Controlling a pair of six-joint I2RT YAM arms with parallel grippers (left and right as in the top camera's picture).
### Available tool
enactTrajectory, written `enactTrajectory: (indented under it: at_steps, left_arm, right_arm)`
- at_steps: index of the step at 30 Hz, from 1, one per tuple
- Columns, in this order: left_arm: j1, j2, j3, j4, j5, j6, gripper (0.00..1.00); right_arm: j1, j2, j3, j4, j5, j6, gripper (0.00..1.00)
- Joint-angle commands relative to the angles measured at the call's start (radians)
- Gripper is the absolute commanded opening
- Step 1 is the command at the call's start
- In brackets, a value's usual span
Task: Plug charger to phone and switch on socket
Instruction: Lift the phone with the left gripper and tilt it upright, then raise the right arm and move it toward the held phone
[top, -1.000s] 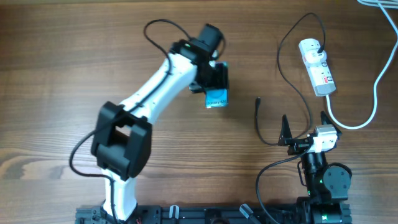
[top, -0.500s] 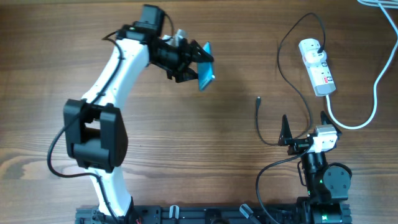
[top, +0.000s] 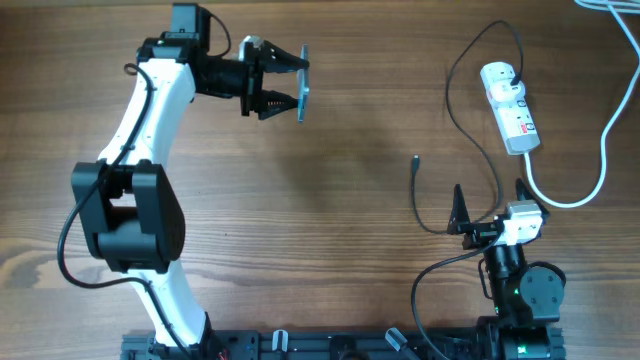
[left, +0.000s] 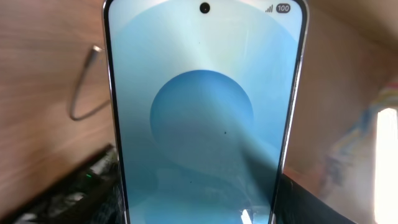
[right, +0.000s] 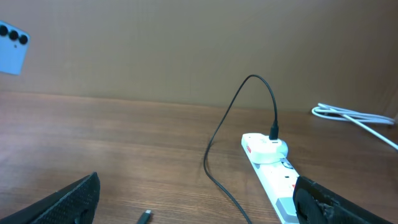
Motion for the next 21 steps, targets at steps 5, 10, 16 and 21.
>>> enactTrajectory:
  at_steps: [5,10,16,21]
  left_arm:
    - [0.055,-0.042,0.003,-0.001,0.188,-0.029,0.66]
    - [0.061,-0.042,0.003,-0.001,0.19,-0.029,0.66]
    - [0.061,-0.042,0.003,-0.001,0.19,-0.028,0.66]
    - [0.061,-0.042,0.003,-0.001,0.19,-0.028,0.66]
  right_arm:
    - [0.006,-0.002,-0.001,0.047,-0.213,0.228,1.0]
    - [0.006,-0.001,-0.001,0.05,-0.578,0.984,1.0]
    - [0.006,-0.001,0.002,0.536,-0.572,1.265,1.0]
    - [0.006,0.014,0.154,0.632,-0.499,1.226,1.0]
